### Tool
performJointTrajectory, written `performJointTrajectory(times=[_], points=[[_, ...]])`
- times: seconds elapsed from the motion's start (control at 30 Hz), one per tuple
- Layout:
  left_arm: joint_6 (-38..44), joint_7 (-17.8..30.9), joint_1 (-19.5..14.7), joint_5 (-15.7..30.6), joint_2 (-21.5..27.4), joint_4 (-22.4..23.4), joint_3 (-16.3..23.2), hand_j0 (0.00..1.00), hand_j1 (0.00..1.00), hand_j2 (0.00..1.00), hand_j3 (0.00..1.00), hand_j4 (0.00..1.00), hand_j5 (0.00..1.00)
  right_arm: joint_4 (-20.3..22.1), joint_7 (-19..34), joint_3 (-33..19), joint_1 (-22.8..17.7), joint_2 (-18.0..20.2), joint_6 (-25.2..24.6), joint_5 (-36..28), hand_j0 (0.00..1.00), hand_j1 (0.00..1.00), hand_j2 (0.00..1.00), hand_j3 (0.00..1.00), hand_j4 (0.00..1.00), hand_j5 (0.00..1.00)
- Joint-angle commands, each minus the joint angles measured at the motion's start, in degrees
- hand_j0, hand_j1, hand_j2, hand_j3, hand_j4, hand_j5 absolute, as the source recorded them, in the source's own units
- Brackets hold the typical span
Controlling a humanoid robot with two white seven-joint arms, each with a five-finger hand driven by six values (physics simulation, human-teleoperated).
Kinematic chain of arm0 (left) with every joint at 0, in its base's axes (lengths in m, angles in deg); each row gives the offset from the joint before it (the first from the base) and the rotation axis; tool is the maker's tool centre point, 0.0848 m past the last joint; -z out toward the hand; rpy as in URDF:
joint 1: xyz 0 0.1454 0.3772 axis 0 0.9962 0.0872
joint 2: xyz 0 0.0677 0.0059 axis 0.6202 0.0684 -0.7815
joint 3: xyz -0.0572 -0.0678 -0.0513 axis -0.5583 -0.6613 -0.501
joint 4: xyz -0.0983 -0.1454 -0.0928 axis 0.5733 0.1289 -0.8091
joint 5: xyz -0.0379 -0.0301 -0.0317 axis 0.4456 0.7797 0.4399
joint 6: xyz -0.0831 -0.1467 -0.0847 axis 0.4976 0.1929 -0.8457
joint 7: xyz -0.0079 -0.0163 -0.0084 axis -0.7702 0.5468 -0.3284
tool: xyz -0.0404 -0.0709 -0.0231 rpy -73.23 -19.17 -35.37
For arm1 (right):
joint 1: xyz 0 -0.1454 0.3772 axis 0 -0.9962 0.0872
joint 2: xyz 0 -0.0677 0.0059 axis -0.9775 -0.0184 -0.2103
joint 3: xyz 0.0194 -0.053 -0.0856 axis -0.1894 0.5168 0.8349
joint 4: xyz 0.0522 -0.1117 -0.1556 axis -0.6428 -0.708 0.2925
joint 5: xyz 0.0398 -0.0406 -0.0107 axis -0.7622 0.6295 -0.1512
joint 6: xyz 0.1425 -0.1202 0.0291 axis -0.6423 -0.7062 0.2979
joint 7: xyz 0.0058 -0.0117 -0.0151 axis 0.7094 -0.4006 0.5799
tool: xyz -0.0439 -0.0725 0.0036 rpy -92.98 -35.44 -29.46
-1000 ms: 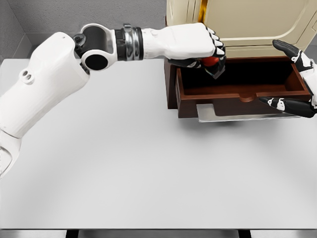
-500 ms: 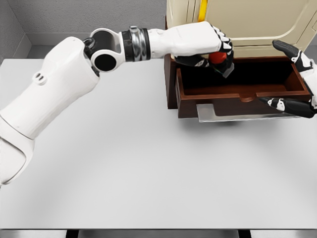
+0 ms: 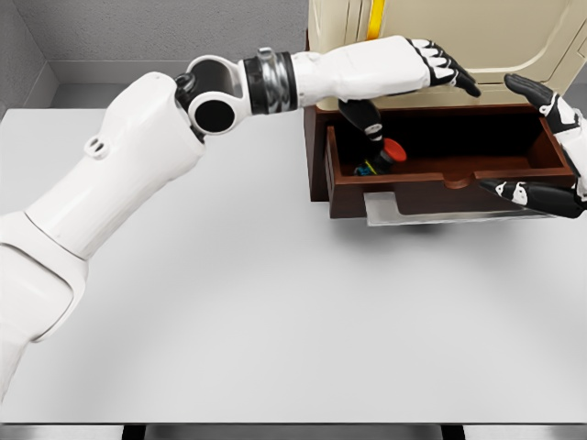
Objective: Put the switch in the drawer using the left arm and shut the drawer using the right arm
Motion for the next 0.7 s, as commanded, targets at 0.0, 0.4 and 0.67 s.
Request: performJointTrajectory(times=[0.0, 0.4, 0.67], points=[[0.1, 0.0, 0.0, 0.5, 0.1, 0.0, -0.5, 1.0, 1.0, 1.0, 1.0, 1.0, 1.0, 0.0, 0.0, 0.0, 0.0, 0.1, 0.0, -0.3, 1.0, 1.0, 1.0, 1.0, 1.0, 1.0], [0.1, 0.5, -0.1, -1.8, -3.3, -6.9, 0.6, 1.0, 1.0, 1.0, 1.0, 1.0, 1.0, 0.1, 0.0, 0.0, 0.0, 0.1, 0.0, -0.3, 1.0, 1.0, 1.0, 1.0, 1.0, 1.0], [0.1, 0.3, 2.3, -0.8, 4.0, -12.7, 0.0, 1.0, 1.0, 1.0, 1.0, 1.0, 1.0, 0.0, -0.2, -1.9, -0.4, -0.1, 0.0, -0.4, 1.0, 1.0, 1.0, 1.0, 1.0, 1.0]])
